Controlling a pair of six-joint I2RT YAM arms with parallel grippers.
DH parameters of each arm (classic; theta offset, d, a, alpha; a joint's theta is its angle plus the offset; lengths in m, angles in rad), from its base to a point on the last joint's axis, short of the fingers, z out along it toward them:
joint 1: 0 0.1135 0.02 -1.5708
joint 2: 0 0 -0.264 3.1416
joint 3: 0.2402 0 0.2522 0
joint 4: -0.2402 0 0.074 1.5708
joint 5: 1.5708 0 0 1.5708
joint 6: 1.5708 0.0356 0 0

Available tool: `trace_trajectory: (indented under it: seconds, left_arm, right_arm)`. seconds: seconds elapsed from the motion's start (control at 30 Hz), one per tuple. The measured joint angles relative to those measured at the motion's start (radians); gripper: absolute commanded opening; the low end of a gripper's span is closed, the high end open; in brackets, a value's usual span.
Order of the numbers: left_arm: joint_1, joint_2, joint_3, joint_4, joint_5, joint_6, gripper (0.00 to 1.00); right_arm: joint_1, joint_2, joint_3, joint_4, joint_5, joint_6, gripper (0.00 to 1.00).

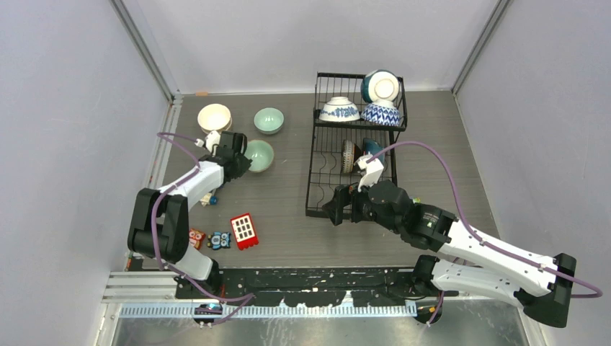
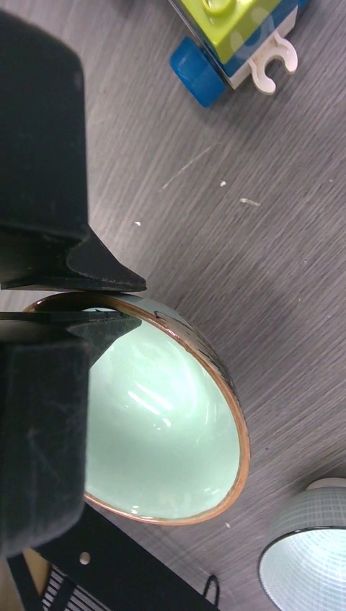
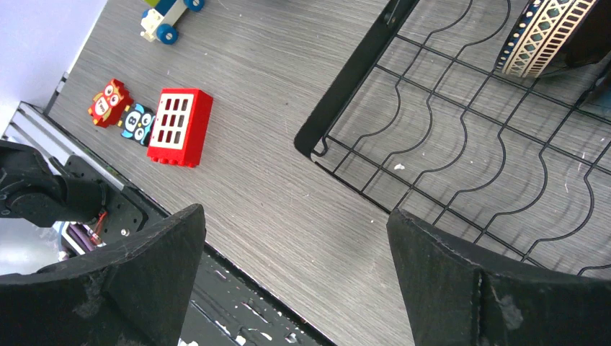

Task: Unload the bowls from the dish rack
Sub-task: Place the bowl at the center of the board.

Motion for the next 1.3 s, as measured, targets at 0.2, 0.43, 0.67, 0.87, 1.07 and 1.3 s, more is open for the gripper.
trace_trajectory:
  seconds: [0.2,0.43,0.67,0.87,1.07,1.3]
  left_arm:
    - [0.003,0.042,-0.027,0.086,-0.019,-0.062,0.00]
    - [0.023,0.080,-0.029,0.129,-0.024,-0.089,0.00]
    - [0.057,0.116,-0.029,0.145,-0.022,-0.089,0.00]
    - [0.064,0.138,-0.011,0.156,-0.021,-0.091,0.03]
    - [0.077,0.179,0.031,0.163,-0.013,-0.090,0.26]
    - [0.087,0.187,0.066,0.170,0.006,-0.084,0.42]
  right_arm:
    - [0.000,-0.059,-0.029,-0.002,0.010,0.000,1.00]
    - [0.000,-0.101,-0.040,-0.010,0.026,-0.002,1.00]
    - [0.000,-0.102,-0.040,-0.020,0.034,-0.010,1.00]
    - [0.000,-0.100,-0.040,-0.032,0.039,-0.016,1.00]
    - [0.000,-0.100,-0.035,-0.057,0.047,-0.017,1.00]
    - [0.000,-0.098,-0.024,-0.075,0.066,-0.019,1.00]
